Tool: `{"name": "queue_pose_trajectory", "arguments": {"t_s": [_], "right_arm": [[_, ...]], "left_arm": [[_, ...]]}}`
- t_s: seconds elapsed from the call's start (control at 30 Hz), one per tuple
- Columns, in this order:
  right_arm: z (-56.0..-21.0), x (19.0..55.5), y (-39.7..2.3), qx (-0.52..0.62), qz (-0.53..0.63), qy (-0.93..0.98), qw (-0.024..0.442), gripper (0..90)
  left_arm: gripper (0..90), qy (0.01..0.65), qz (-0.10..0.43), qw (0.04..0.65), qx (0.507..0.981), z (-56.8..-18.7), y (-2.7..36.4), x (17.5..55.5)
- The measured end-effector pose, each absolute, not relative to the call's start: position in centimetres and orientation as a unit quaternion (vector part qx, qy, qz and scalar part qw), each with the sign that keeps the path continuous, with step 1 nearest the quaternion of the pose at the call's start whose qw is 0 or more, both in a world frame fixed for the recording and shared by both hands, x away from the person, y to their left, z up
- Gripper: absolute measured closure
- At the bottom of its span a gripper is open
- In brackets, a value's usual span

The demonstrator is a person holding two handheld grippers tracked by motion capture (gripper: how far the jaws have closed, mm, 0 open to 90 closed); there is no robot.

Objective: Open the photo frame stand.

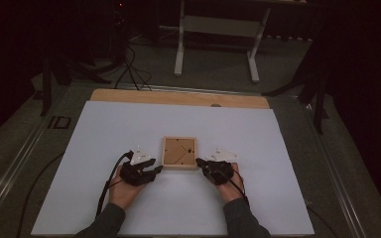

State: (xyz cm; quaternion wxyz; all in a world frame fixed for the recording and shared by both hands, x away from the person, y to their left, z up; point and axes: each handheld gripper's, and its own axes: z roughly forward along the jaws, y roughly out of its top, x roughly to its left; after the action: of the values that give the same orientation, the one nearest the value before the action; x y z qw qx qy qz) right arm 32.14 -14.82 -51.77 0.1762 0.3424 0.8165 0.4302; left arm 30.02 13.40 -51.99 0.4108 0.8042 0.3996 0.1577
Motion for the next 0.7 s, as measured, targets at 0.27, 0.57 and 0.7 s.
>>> {"name": "queue_pose_trajectory", "arguments": {"t_s": [0.27,0.57,0.7], "right_arm": [[-52.0,32.2,-14.5,0.346,0.423,0.818,0.179,89.5],[-52.1,32.3,-14.5,0.351,0.424,0.815,0.18,89.5],[-51.9,32.0,-14.3,0.34,0.428,0.817,0.182,89.5]], "left_arm": [[56.5,0.402,0.163,0.409,0.803,-51.6,12.9,30.6],[54.6,0.411,0.178,0.404,0.798,-50.9,11.6,31.8],[53.2,0.408,0.182,0.403,0.799,-50.7,11.2,32.2]]}}
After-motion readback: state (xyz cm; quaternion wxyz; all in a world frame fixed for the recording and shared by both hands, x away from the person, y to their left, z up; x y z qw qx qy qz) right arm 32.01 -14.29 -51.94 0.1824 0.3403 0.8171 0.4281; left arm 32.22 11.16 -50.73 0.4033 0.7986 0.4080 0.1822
